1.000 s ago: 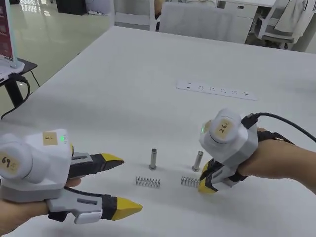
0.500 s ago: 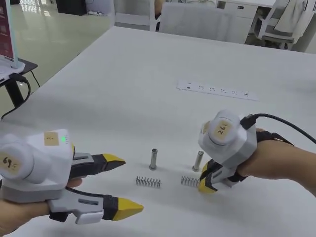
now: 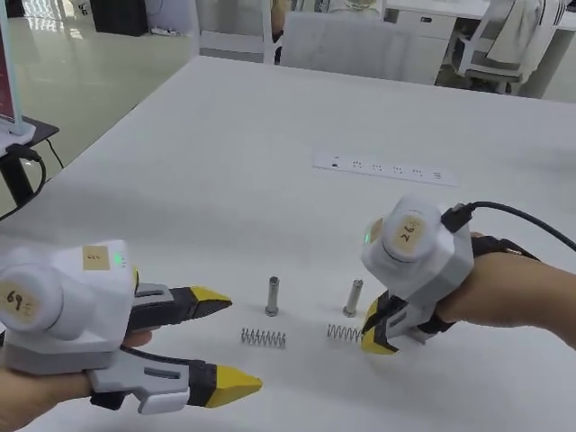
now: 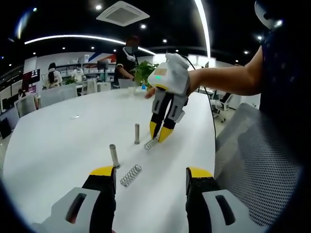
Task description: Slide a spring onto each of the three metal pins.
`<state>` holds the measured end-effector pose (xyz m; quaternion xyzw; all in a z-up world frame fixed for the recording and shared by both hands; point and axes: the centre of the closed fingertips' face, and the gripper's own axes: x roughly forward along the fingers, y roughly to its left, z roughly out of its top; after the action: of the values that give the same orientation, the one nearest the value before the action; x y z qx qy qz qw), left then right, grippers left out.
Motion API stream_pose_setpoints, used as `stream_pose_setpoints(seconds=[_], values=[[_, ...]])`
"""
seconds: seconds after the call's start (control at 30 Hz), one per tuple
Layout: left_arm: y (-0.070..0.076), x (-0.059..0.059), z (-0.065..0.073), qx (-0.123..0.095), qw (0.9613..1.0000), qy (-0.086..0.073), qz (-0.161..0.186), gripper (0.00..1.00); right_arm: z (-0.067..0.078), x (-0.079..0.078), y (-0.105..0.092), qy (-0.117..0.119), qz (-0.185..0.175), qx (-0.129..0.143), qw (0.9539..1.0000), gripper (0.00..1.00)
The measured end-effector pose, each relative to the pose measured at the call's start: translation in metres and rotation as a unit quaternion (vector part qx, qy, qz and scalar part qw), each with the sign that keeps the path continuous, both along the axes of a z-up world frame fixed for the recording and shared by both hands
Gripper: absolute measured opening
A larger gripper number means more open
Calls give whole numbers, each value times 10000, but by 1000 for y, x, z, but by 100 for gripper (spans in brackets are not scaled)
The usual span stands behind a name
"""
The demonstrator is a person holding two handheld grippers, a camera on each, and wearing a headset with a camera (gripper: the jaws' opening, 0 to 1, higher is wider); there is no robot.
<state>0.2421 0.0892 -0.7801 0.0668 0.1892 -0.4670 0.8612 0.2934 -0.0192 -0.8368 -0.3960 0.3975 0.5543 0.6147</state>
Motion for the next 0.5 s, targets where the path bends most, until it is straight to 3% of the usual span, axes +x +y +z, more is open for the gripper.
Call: stream_pose_setpoints(seconds=[0.5], values=[[-14,5,10,73,9995,-102,-304,47,29,-19,7,47,155,188,9997,8]])
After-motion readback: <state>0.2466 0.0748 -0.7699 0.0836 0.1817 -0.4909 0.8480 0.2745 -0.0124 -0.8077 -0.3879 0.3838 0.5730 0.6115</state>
